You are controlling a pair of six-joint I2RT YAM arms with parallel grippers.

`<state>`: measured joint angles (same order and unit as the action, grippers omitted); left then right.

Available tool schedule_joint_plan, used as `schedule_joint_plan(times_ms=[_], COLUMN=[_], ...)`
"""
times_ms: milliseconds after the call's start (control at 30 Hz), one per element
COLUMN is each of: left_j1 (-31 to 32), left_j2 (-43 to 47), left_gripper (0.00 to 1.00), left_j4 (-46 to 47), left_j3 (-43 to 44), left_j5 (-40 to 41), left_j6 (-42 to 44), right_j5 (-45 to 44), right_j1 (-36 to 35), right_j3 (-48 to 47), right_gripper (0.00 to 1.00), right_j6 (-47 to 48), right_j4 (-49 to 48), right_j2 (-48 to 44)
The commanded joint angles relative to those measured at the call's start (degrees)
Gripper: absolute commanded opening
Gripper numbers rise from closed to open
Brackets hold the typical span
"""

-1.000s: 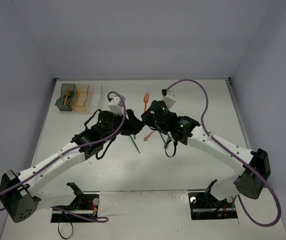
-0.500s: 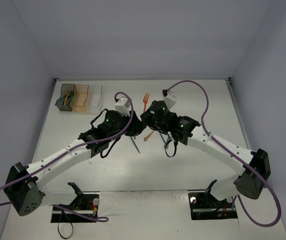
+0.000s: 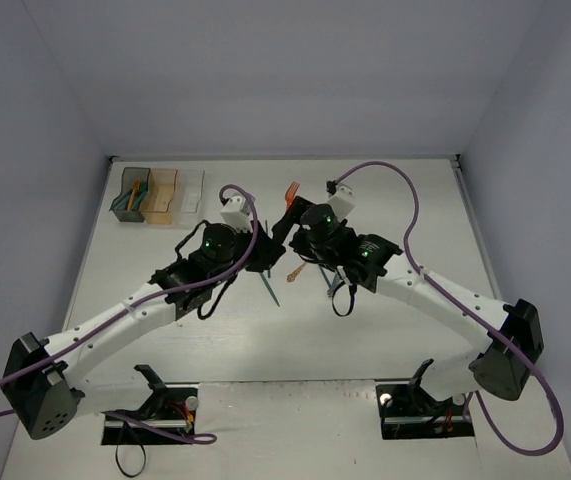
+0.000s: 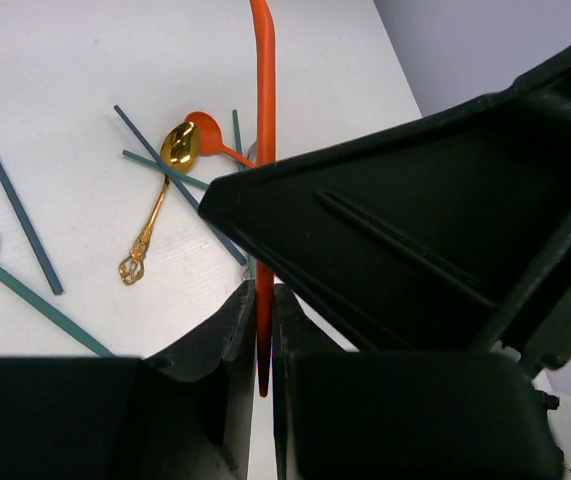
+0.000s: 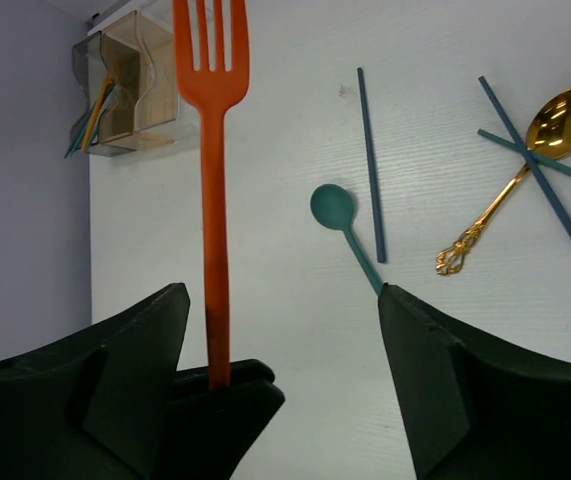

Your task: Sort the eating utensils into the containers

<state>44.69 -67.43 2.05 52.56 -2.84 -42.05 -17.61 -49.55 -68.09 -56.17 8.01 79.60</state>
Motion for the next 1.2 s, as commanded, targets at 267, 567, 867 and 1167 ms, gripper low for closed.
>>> schedule_joint_plan(times_ms=[267, 567, 867, 1167], left_j1=[-20.9, -45.1, -63.3, -68.9], left_j2=[9.4, 3.7, -14.2, -32.4], left_gripper=[0.0, 0.0, 0.0, 0.0], left_j4=[-8.2, -21.2, -36.3, -43.5], left_j3=[-4.5, 4.7, 25.9, 41.6], left_j5=[-9.7, -23.8, -34.5, -37.5], left_j6=[-5.5, 1.4, 9.6, 12.4], right_j5=[-1.1, -4.0, -1.4, -3.0], right_j1=[11.8, 15.7, 15.8, 15.8], right_j3=[2.0, 2.6, 4.7, 5.3], right_gripper=[0.99, 1.0, 1.0, 1.0], right_j6=[13.0, 31.7, 37.8, 41.4], right_j4=[0.7, 3.6, 4.1, 4.5], right_j2=[-11.1, -19.9, -26.6, -29.1])
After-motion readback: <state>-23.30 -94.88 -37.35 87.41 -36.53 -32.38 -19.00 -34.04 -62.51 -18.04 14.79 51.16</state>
